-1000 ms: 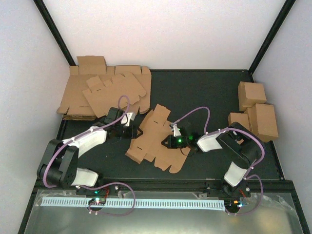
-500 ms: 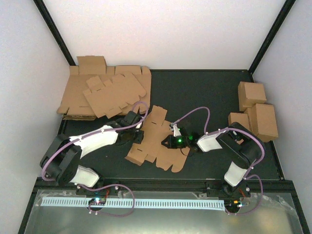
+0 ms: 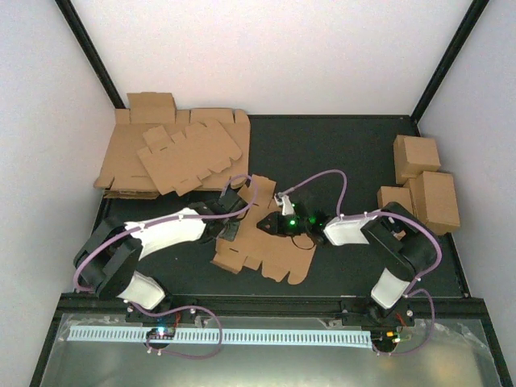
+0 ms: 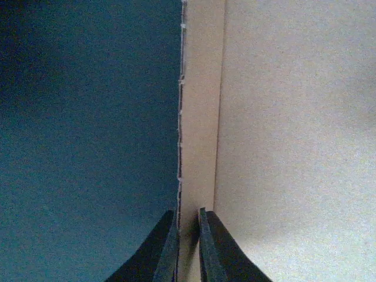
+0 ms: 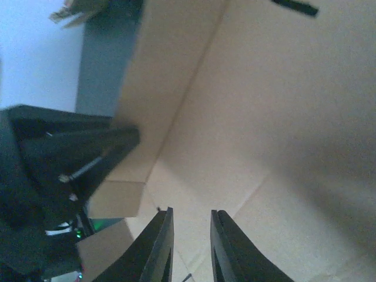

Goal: Fold the paper box

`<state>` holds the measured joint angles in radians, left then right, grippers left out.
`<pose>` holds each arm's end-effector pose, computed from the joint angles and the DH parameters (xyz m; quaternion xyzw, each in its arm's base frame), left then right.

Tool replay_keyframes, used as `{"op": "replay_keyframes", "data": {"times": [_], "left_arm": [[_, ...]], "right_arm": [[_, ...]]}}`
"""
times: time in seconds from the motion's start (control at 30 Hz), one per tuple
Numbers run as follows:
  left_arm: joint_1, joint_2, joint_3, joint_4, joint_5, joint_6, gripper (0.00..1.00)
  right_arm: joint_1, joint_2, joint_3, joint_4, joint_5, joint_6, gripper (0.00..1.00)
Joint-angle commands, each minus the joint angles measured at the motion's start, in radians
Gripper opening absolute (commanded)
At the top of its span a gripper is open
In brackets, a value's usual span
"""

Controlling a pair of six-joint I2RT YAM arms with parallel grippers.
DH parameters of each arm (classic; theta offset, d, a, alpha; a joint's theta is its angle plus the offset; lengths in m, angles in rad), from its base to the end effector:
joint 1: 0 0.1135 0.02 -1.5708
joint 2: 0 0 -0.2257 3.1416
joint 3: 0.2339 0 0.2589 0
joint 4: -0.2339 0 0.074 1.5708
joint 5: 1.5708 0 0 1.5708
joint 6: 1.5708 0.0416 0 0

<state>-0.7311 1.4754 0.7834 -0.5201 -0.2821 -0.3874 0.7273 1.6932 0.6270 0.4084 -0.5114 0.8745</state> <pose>0.2093 -0.1721 0.1170 0.1419 0.9641 0.0235 0.2231 0.2174 0.2207 0.0786 -0.0473 0.8743 0.4642 0.1339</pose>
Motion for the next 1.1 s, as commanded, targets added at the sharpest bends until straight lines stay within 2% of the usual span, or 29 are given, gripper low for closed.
{"op": "replay_keyframes", "data": {"times": [0.0, 0.17, 0.33, 0.47, 0.57, 0.87, 1.07], "left_arm": [[-0.030, 0.001, 0.044, -0.032, -0.112, -0.020, 0.08], [-0.063, -0.026, 0.041, -0.031, -0.164, -0.027, 0.02], [-0.106, -0.067, 0.034, -0.024, -0.225, -0.027, 0.02], [-0.133, -0.105, 0.019, -0.002, -0.247, -0.019, 0.01], [-0.143, -0.132, 0.009, 0.010, -0.249, -0.010, 0.02], [-0.174, -0.147, 0.017, -0.008, -0.281, -0.003, 0.02], [-0.202, -0.149, 0.030, -0.011, -0.292, 0.000, 0.02]], "right_arm": [[0.006, -0.008, 0.066, 0.063, 0.001, 0.076, 0.23], [0.013, 0.035, 0.131, 0.053, 0.024, 0.132, 0.26], [0.020, 0.079, 0.175, 0.094, 0.021, 0.217, 0.36], [0.037, 0.091, 0.237, 0.057, 0.035, 0.215, 0.44], [0.045, 0.113, 0.276, 0.037, 0.052, 0.220, 0.46], [0.061, 0.152, 0.357, -0.040, 0.088, 0.232, 0.49], [0.063, 0.163, 0.373, -0.041, 0.088, 0.241, 0.40]]}}
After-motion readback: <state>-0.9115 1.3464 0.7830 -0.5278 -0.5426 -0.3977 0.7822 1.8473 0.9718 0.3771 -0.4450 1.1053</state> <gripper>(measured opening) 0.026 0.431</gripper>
